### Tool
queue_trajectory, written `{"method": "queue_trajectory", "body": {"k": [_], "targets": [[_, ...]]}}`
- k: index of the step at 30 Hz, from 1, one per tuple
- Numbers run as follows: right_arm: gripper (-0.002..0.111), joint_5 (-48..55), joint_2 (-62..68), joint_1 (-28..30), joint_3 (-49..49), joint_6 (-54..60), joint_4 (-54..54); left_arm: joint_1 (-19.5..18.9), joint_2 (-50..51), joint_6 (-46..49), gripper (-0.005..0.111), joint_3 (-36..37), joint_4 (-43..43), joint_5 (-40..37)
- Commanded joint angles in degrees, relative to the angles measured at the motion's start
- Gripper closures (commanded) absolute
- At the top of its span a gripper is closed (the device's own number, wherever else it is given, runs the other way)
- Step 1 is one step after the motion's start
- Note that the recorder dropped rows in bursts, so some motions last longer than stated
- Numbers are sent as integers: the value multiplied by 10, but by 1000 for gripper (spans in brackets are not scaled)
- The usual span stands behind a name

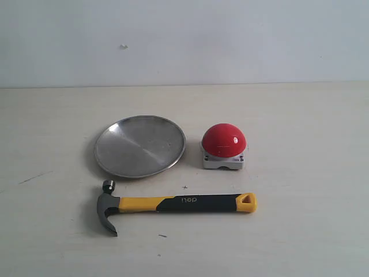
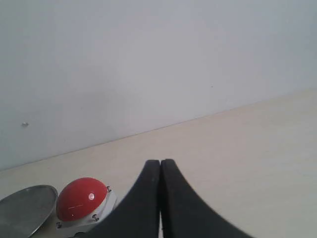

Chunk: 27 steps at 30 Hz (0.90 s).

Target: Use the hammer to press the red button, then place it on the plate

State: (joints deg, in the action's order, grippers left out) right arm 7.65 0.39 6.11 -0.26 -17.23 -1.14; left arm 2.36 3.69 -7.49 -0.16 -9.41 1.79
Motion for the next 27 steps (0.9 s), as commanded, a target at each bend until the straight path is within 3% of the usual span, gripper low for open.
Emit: {"method": "queue_trajectory", "body": {"k": [1, 11, 17, 22, 27], "targets": [[108, -7, -4, 3, 3, 2, -4, 0, -3, -3, 107, 2, -2, 6], [108, -173, -4, 3, 3, 1, -3, 0, -3, -3, 107, 2, -2, 6], [108, -192, -4, 3, 3, 2, -3, 0, -3, -3, 107, 2, -2, 6], [108, -204, -4, 3, 3, -89, -3, 0, -3, -3, 107, 2, -2, 6], [108, -303, -4, 3, 3, -112, -4, 0, -3, -3, 107, 2, -2, 6]]}}
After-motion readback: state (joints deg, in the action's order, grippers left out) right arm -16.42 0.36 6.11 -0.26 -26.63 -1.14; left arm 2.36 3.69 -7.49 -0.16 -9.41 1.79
